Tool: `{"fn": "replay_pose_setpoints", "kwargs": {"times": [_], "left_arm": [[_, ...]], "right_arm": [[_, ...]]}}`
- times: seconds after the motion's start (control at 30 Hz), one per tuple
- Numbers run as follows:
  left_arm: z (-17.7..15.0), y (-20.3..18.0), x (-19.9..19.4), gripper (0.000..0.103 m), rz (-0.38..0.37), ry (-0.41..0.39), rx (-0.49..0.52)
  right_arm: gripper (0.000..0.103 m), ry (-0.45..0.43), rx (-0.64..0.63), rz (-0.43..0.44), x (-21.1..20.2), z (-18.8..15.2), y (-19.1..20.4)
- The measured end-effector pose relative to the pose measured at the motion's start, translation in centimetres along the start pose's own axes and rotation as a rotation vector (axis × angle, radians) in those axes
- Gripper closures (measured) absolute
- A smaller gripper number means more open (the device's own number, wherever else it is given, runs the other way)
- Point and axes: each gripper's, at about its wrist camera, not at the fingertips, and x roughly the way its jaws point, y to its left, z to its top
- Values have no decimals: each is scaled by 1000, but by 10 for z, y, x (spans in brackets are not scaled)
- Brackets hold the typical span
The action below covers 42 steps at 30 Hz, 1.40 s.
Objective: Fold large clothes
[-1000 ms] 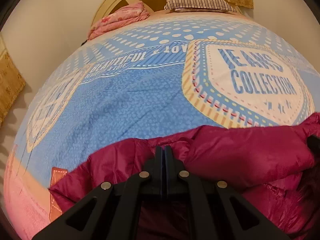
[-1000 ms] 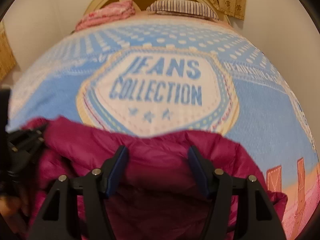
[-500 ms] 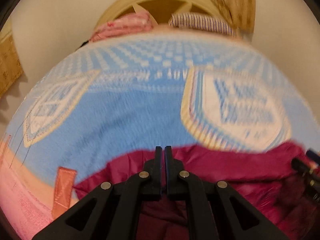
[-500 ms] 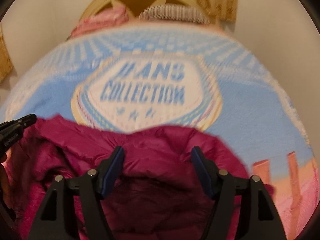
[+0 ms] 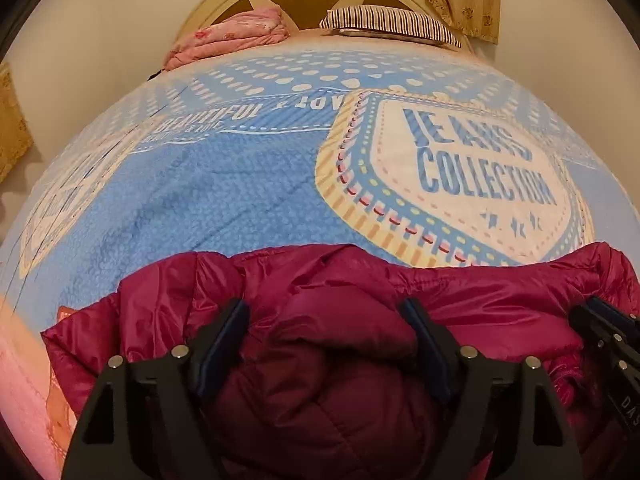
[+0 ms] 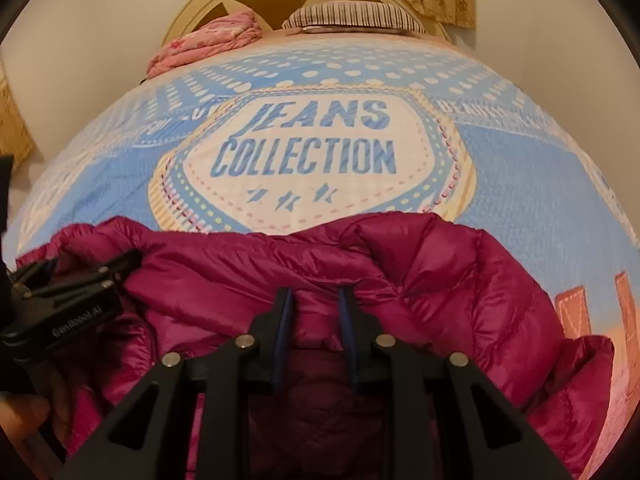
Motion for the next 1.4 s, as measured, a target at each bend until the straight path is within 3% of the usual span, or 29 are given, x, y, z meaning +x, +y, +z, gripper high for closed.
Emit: {"fn": "replay_pose_setpoints", "kwargs": {"times": [0.6, 1.4], "left_arm": [[-4, -3, 2, 15, 26, -17, 9], [-5, -7, 2, 12, 67, -18, 27]], "right_arm": [[77, -40, -53, -65, 9, -4, 10], [77, -39, -59, -72, 11, -4, 11]]}}
